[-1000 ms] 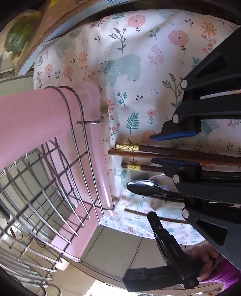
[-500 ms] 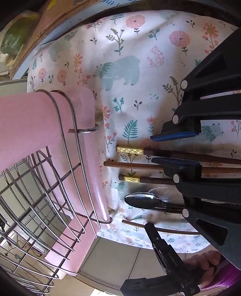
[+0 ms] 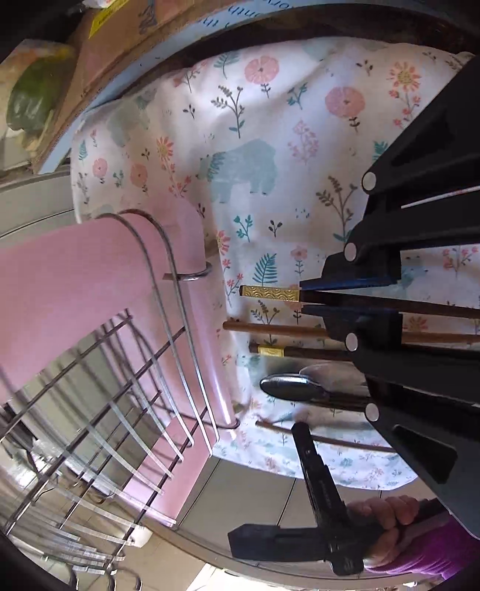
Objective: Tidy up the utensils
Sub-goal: 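Lift both held chopsticks upright and carry them toward the pink cups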
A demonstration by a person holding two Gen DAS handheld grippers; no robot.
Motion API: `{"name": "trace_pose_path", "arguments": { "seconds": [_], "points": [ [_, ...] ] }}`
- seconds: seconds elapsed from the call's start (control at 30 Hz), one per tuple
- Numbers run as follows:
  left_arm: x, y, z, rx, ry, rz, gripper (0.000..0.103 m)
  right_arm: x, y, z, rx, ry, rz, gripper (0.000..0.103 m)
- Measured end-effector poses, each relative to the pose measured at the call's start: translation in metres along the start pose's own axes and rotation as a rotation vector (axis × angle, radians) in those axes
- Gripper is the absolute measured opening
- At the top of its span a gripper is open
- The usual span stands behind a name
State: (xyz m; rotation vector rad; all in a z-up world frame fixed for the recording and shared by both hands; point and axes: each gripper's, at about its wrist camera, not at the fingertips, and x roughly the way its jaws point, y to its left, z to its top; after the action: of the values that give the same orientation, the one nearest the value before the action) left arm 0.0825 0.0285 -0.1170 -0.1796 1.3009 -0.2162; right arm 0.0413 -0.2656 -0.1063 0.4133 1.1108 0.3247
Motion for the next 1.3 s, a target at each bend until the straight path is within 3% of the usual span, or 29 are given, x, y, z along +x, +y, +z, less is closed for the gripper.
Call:
{"name": "trace_pose_path", "arguments": {
  "seconds": [0.2,0.43,0.63,1.0,1.3],
  "points": [
    [-0.039,-0.001,-0.02,0.002,-0.104,-0.066,0.006,-0.04,0.004,-0.008,-0.025,-0.098,0.024,0.006],
    [-0.125,-0.003,-0.049,0.044,-0.405,-0.12,0.006,-0.098,0.025,-0.007,-0.097,-0.297,0.019,0.006],
    [-0.185,-0.001,-0.051,0.022,-0.623,-0.171,0.006,-0.152,0.042,0.004,-0.144,-0.462,0.027,0.006],
    [-0.272,-0.031,0.006,0.028,-0.948,-0.174,0.006,-0.242,0.074,0.08,-0.229,-0.831,-0.011,0.006],
    [-0.275,-0.045,0.069,-0.015,-1.133,-0.103,0.006,-0.237,0.079,0.132,-0.227,-0.971,-0.022,0.006]
  ]
}}
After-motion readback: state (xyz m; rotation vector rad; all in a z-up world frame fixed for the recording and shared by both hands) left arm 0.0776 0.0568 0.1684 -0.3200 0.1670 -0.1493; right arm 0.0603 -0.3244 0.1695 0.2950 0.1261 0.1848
